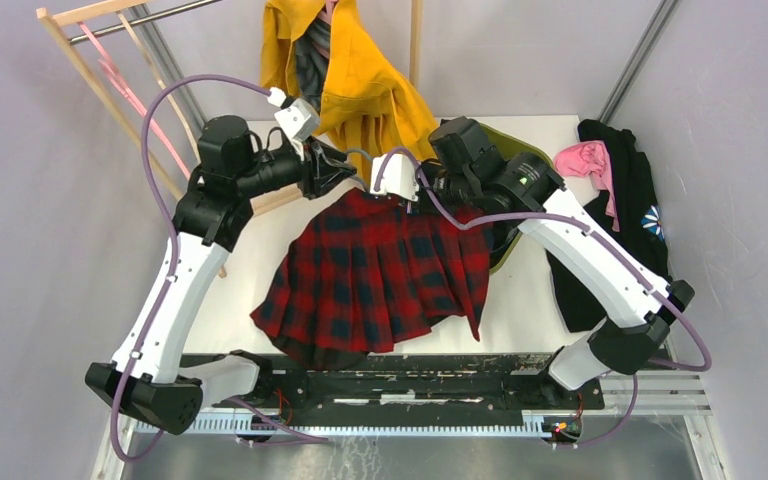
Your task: Remove the skirt from the hanger
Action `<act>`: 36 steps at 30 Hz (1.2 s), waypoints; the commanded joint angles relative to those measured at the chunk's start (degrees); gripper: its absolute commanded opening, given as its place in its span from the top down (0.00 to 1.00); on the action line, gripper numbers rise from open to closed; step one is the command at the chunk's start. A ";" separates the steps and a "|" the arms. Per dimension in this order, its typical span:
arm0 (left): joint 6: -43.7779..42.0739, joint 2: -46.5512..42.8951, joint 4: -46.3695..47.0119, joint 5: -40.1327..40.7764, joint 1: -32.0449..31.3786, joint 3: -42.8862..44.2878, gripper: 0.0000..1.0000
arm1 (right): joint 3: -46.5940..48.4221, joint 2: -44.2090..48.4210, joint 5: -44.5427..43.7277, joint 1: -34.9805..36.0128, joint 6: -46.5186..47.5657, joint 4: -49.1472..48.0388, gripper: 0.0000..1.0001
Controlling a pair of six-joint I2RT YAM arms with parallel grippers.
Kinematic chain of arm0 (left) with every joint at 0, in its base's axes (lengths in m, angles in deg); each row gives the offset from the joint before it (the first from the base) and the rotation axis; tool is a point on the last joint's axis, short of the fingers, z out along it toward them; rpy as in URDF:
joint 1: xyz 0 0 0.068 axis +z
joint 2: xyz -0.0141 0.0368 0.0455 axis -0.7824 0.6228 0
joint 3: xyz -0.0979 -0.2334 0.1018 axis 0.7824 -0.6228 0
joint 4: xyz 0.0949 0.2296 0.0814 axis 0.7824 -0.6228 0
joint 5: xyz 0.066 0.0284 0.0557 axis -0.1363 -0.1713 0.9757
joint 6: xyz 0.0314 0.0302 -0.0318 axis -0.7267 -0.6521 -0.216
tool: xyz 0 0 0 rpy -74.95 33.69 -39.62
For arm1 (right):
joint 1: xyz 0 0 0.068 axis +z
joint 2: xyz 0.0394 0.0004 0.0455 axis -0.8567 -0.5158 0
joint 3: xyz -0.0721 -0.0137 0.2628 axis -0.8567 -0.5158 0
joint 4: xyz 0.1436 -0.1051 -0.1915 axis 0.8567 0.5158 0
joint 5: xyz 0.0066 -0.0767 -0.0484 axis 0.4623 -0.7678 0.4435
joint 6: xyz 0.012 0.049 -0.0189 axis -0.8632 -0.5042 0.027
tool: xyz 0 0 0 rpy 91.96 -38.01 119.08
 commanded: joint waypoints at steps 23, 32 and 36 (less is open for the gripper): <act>-0.54 -3.46 11.78 -1.55 8.20 -7.83 0.63 | -7.45 12.49 16.95 0.06 9.22 -30.08 0.99; 1.27 -2.35 12.78 -7.41 8.28 -4.96 0.60 | -7.68 12.67 21.21 -0.61 7.77 -26.69 0.99; 3.81 -4.51 11.81 -8.62 8.26 -3.80 0.59 | -8.48 12.10 22.31 -0.97 7.44 -26.53 0.99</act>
